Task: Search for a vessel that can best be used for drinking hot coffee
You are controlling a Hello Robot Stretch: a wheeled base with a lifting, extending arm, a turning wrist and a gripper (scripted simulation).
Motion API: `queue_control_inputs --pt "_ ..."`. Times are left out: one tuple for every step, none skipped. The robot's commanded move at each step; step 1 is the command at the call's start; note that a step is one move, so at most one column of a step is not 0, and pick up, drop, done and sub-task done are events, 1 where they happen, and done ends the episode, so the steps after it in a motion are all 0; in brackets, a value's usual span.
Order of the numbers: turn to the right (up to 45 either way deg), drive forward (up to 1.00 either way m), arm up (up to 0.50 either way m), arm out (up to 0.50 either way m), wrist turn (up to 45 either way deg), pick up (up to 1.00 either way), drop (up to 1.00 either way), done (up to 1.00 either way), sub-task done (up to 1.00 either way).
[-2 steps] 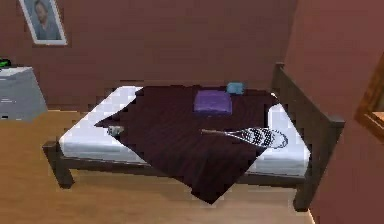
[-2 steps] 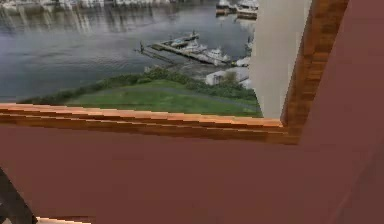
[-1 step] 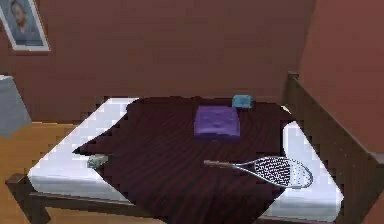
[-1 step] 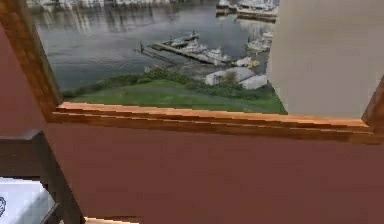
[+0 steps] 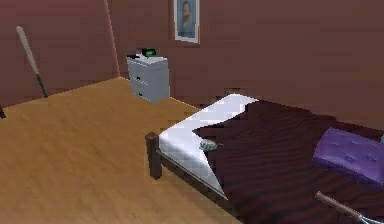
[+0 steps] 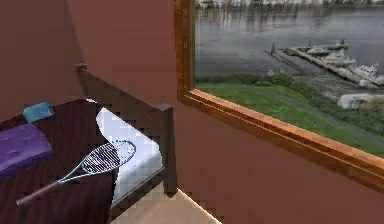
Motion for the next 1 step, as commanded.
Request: queue_control_inputs --pt "0.0 0.20 0.00 0.00 0.0 0.00 0.00 0.00 0.00"
